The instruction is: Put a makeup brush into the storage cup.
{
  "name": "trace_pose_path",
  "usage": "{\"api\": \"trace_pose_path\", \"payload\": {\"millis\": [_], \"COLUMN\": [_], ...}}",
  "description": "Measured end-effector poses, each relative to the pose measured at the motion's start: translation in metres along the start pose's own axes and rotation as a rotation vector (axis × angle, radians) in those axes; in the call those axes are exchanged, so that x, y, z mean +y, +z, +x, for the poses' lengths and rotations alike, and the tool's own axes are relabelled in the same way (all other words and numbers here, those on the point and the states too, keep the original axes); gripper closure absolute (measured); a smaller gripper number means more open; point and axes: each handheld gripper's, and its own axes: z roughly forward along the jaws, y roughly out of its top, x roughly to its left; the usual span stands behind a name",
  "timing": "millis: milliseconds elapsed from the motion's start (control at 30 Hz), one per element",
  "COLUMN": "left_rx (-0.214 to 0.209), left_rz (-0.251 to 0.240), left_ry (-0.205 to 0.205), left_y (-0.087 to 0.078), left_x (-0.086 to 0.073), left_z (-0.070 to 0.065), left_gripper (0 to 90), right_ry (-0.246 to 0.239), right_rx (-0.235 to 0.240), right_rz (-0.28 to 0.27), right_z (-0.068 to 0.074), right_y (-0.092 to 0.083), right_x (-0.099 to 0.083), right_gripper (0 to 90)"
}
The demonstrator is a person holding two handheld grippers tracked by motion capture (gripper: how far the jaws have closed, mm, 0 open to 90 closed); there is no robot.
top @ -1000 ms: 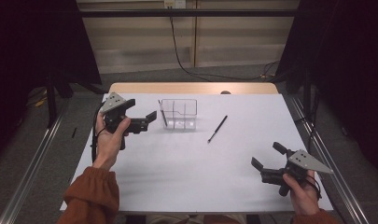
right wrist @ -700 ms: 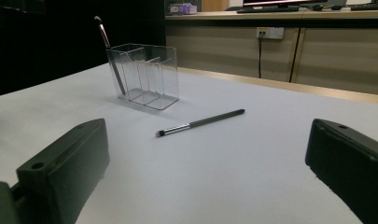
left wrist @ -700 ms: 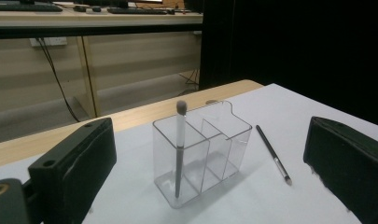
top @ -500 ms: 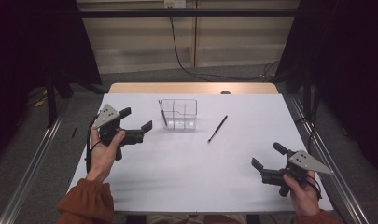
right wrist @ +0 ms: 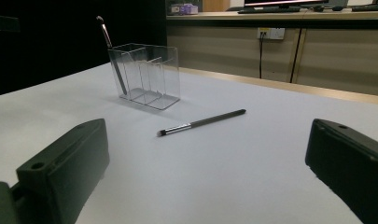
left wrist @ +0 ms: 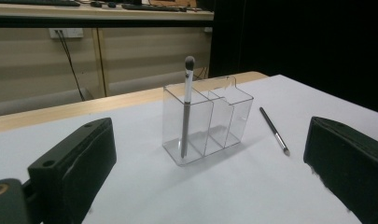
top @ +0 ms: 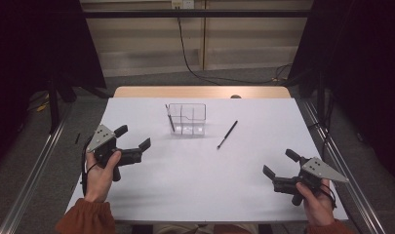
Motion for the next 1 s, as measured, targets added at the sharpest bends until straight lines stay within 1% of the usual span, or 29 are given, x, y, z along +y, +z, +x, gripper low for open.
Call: {"api": "trace_pose_path", "payload": {"millis": [33,100,133,167,267,300,333,367,400,433,467,533,600,667,700,767,800,900,967,1000], "left_rx": [0.004,-0.007,-0.002,0.001,-0.002,0.005,0.004,-0.002,0.009,0.013,0.008,0.018,0.019,0.027,0.036,0.038,0.042,0.049,0.042,0.044], "left_rz": [0.000,0.004,-0.001,-0.001,-0.010,-0.024,-0.024,-0.009,-0.001,-0.004,-0.004,-0.003,0.000,0.004,-0.002,-0.015,-0.010,-0.010,-0.014,-0.012], "left_ry": [-0.008,-0.023,-0.022,-0.013,-0.012,0.000,0.001,0.006,0.018,0.016,0.016,0.011,0.010,0.009,0.010,-0.005,-0.001,-0.010,-0.019,-0.011], "left_y": [-0.001,-0.006,-0.007,-0.009,-0.016,-0.018,-0.019,-0.020,-0.021,-0.023,-0.024,-0.027,-0.030,-0.033,-0.035,-0.037,-0.038,-0.042,-0.045,-0.046], "left_x": [-0.001,-0.003,-0.004,-0.006,-0.012,-0.014,-0.016,-0.017,-0.017,-0.017,-0.017,-0.019,-0.022,-0.025,-0.026,-0.030,-0.032,-0.034,-0.034,-0.035], "left_z": [0.000,0.000,-0.001,-0.002,-0.004,-0.005,-0.005,-0.005,-0.006,-0.006,-0.006,-0.007,-0.008,-0.007,-0.007,-0.006,-0.005,-0.005,-0.004,-0.004], "left_gripper": [2.4,2.4,2.3,2.4,2.4,2.4,2.7,2.8,2.8,3.0,3.0,3.0,3.0,2.9,2.9,2.7,2.7,2.7,2.8,2.8], "right_ry": [0.000,-0.006,-0.008,-0.011,-0.009,-0.008,-0.008,-0.007,-0.008,-0.002,-0.007,-0.009,-0.006,-0.006,-0.005,-0.002,-0.006,-0.005,-0.002,0.000], "right_rx": [-0.001,-0.001,-0.001,-0.002,-0.002,-0.003,-0.003,-0.002,-0.003,-0.003,-0.003,-0.002,-0.003,-0.004,-0.005,-0.005,-0.003,-0.001,-0.002,-0.003], "right_rz": [0.000,0.002,0.000,0.000,-0.001,0.000,0.000,0.000,0.003,0.002,0.002,0.001,0.000,0.000,0.001,0.000,0.002,0.001,-0.001,-0.001], "right_z": [0.000,0.000,0.000,0.000,0.000,0.000,0.000,0.000,0.000,0.000,0.000,0.000,0.000,0.000,0.000,0.000,0.000,0.000,0.000,0.001], "right_y": [0.000,0.000,0.000,0.000,-0.001,-0.001,-0.001,-0.001,-0.001,0.000,0.000,-0.001,-0.001,-0.001,-0.001,-0.001,-0.001,-0.001,-0.001,-0.002], "right_x": [0.000,0.000,0.000,0.000,0.000,0.000,0.000,0.000,0.000,0.000,0.000,0.000,0.000,0.000,0.000,0.000,0.000,0.000,0.000,0.000], "right_gripper": [0.0,0.0,0.0,0.0,0.0,0.0,0.0,0.0,0.0,0.0,0.0,0.0,0.0,0.0,0.0,0.0,0.0,0.0,0.0,0.0]}}
